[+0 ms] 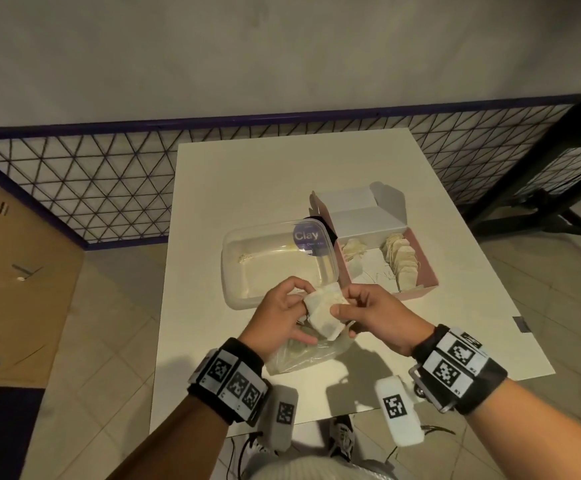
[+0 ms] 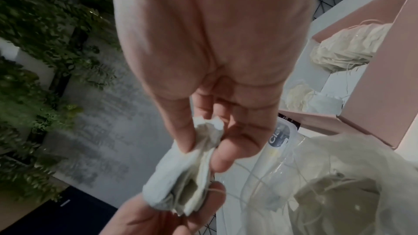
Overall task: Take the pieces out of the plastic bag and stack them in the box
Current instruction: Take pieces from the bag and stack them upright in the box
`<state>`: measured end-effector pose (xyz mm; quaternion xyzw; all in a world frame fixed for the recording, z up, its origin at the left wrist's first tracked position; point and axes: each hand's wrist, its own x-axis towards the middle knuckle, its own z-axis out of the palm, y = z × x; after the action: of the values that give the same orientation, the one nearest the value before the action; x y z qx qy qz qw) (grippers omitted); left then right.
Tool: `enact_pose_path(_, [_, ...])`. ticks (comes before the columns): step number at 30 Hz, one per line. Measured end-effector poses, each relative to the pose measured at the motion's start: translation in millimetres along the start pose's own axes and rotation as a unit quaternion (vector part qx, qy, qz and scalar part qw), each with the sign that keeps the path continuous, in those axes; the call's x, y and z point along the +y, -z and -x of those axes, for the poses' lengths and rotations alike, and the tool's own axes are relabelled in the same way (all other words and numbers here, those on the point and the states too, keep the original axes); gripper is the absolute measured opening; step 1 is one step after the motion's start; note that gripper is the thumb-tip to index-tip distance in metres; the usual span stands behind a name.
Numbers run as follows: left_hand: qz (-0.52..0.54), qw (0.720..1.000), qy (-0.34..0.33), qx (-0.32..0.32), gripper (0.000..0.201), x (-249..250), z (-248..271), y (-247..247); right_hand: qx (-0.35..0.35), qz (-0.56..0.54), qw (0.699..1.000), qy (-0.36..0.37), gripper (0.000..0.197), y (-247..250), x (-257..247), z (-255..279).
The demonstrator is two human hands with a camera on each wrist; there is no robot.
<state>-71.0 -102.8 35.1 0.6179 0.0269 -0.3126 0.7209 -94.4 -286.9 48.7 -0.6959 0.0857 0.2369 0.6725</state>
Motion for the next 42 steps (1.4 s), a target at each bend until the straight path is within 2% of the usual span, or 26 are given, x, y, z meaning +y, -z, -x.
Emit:
enact_pose_path(3, [0.045, 0.998, 0.044, -0.03, 0.01, 1.3, 2.1, -1.6, 0.011, 0.046, 0.999, 0.011, 0.013, 0.9, -1.2, 0.7])
enact_pose_path(5, [0.075, 0.993, 0.061, -0.066, 0.02, 1.6, 5.1, -2.1, 0.017, 0.088, 0.996, 0.022, 0.016, 2.8, -1.5, 1.2])
enact_pose_path(8, [0.057, 0.993, 0.053, -0.092, 0.018, -0.7, 6.8, -1.3, 0.027, 0.128, 0.991, 0.037, 0.018, 3.7, -4.3, 1.7])
enact_pose_path(10, [0.058, 0.994, 0.044, -0.085, 0.017, -3.5, 5.9, -0.1, 0.038, 0.101, 0.993, 0.047, 0.015, 3.6, -5.7, 0.1])
enact_pose_path(13, [0.091, 0.992, 0.037, -0.073, 0.021, -4.9, 4.7, 1.7, 0.069, 0.015, 0.996, 0.048, 0.027, 6.3, -5.4, -1.3])
enact_pose_path(18, [0.131, 0.989, 0.014, -0.065, 0.019, -8.0, 4.6, 5.3, 0.096, -0.033, 0.994, 0.044, 0.011, 11.5, -1.9, 1.2])
enact_pose_path(24, [0.125, 0.991, -0.011, -0.053, 0.02, -10.2, 2.1, 13.7, 0.159, -0.119, 0.979, 0.043, 0.005, 26.7, -8.0, 5.9])
enact_pose_path(27, [0.065, 0.995, -0.031, -0.067, 0.023, -9.6, 2.2, 19.9, 0.241, -0.055, 0.966, 0.082, 0.005, 36.1, -11.2, 6.7])
enact_pose_path(29, [0.031, 0.995, -0.041, -0.084, 0.027, -9.3, 2.7, 21.1, 0.263, -0.003, 0.96, 0.092, 0.004, 35.6, -10.6, 4.7])
enact_pose_path(32, [-0.006, 0.993, -0.042, -0.112, 0.036, -6.4, 3.2, 17.6, 0.194, 0.026, 0.978, 0.067, 0.005, 19.2, -6.5, 3.0])
enact_pose_path(35, [-0.054, 0.99, -0.046, -0.119, 0.035, -4.9, 0.6, 14.0, 0.12, -0.006, 0.992, 0.045, 0.006, 0.7, -2.5, 1.4])
enact_pose_path(38, [-0.089, 0.989, -0.067, -0.098, 0.032, -5.6, -0.6, 14.3, 0.088, -0.056, 0.994, 0.037, 0.005, -6.3, -5.5, 2.8])
enact_pose_path(42, [-0.083, 0.99, -0.082, -0.079, 0.028, -6.3, 1.1, 13.6, 0.052, -0.05, 0.997, 0.037, 0.009, -7.4, -10.7, 8.0])
